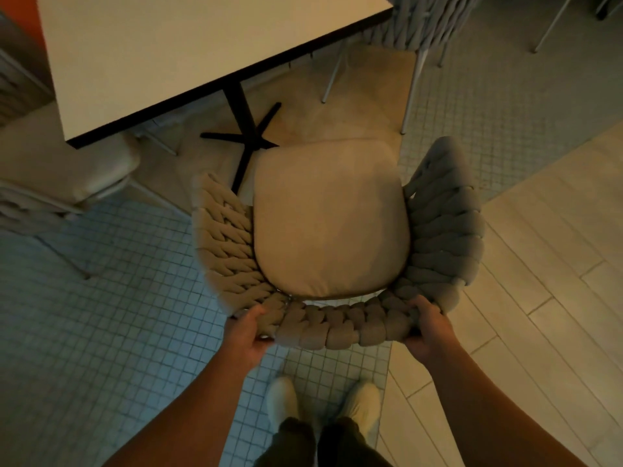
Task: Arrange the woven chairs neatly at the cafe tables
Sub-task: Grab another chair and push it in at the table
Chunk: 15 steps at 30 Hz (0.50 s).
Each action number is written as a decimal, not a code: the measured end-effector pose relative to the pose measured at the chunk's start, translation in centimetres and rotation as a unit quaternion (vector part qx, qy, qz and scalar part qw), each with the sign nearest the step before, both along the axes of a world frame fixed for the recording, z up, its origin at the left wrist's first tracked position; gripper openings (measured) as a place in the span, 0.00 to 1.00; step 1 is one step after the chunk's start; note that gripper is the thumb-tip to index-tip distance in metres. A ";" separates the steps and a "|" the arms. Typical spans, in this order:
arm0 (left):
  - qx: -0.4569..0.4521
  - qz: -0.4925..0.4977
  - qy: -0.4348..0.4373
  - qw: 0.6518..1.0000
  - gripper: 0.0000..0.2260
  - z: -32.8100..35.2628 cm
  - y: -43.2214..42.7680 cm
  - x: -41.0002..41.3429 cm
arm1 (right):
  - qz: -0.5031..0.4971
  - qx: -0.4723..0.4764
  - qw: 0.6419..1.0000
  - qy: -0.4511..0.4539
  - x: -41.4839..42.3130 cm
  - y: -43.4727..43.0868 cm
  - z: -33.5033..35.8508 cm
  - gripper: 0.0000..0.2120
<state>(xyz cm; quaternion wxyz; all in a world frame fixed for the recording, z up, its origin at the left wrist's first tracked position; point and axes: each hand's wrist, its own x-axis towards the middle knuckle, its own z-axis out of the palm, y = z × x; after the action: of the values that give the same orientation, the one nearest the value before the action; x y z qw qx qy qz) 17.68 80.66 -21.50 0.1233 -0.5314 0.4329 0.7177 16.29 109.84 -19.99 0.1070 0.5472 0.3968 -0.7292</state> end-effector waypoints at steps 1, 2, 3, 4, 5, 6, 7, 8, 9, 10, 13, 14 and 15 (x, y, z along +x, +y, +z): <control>-0.010 -0.013 -0.003 1.000 0.20 0.2 -0.1 0.0 | 0.010 0.001 1.000 0.003 0.1 0.1 0.0 0.16; -0.032 -0.034 -0.007 0.999 0.20 0.6 -0.1 0.0 | 0.022 0.008 1.000 0.007 0.2 0.1 0.3 0.15; -0.082 -0.057 -0.011 0.995 0.24 0.8 -0.2 0.2 | 0.034 0.035 0.999 0.011 0.2 0.1 0.6 0.13; -0.168 -0.090 -0.014 0.982 0.32 0.9 -0.4 0.5 | 0.050 0.096 0.994 0.015 0.4 0.1 0.8 0.13; -0.274 -0.136 -0.008 0.952 0.41 1.0 -0.6 0.7 | 0.086 0.200 0.976 0.022 0.7 0.1 0.9 0.16; -0.370 -0.189 0.017 0.909 0.47 1.4 -0.8 0.9 | 0.141 0.328 0.934 0.030 1.0 0.0 1.1 0.22; -0.452 -0.247 0.056 0.855 0.49 1.6 -0.9 1.1 | 0.216 0.441 0.870 0.042 1.4 0.0 1.2 0.30; -0.512 -0.310 0.099 0.795 0.46 2.2 -0.7 1.2 | 0.297 0.530 0.793 0.054 1.6 0.0 1.0 0.35; -0.561 -0.377 0.152 0.721 0.39 2.4 -0.6 1.2 | 0.362 0.596 0.712 0.079 1.6 0.1 0.6 0.36; -0.586 -0.451 0.201 0.642 0.30 2.5 -0.7 1.1 | 0.416 0.649 0.626 0.115 1.4 0.1 0.3 0.31; -0.518 -0.667 0.211 0.492 0.30 3.3 -0.6 0.4 | 0.541 0.679 0.453 0.206 0.3 0.6 -0.1 0.17; -0.491 -0.718 0.189 0.457 0.33 3.8 -0.4 0.3 | 0.611 0.640 0.421 0.199 -0.1 0.8 0.1 0.28; -0.482 -0.748 0.177 0.420 0.35 4.1 -0.1 0.2 | 0.671 0.613 0.376 0.179 -0.3 0.9 0.5 0.38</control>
<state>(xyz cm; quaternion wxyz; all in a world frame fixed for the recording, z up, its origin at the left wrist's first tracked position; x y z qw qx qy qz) 17.89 80.56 -17.37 0.2558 0.1684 0.9472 0.0949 15.98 110.74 -19.52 0.1235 -0.1255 0.9827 -0.0567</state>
